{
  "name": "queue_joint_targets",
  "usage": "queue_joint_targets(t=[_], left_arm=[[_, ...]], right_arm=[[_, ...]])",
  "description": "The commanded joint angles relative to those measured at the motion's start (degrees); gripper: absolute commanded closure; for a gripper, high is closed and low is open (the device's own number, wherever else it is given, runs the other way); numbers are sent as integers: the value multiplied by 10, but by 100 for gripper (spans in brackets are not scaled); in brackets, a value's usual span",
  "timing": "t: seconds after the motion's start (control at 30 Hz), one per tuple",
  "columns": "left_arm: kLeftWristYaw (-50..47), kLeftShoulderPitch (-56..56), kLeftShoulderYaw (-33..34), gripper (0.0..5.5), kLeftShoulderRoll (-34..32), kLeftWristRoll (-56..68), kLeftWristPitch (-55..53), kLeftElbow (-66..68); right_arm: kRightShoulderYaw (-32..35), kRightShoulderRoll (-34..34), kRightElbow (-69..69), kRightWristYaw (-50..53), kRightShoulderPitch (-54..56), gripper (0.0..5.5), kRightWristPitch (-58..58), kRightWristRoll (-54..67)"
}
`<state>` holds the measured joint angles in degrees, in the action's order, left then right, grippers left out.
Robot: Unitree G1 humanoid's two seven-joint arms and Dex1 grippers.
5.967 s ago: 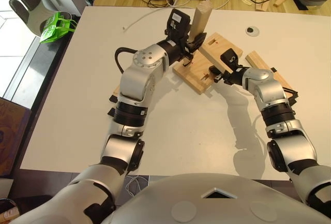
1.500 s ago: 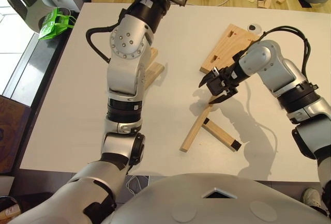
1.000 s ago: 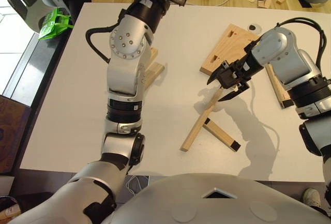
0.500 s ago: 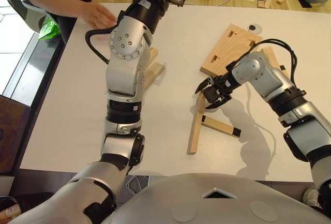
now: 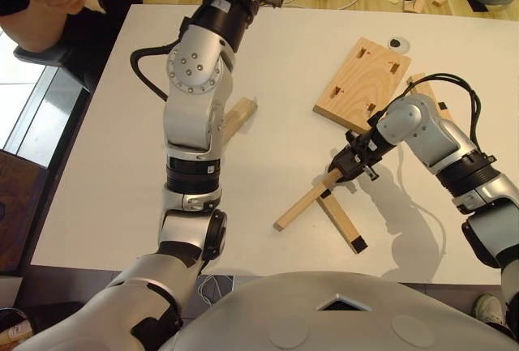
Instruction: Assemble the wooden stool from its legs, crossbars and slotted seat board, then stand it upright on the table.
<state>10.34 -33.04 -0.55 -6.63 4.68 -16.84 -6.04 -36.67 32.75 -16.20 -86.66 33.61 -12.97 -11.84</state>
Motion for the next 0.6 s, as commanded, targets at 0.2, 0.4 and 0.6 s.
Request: queue_joint_targets(t=[0.2,0.4,0.6], left_arm=[[-12,-27,35,93,-1,23,29,-7],[-21,-56,99,93,-14,67,27,5],[-13,-73,194,93,-27,182,-5,44]], right_arm=[[81,40,74,39,-67,448,80,66],[151,52,114,91,-102,448,140,112],[214,32,141,146,-109,448,205,166]])
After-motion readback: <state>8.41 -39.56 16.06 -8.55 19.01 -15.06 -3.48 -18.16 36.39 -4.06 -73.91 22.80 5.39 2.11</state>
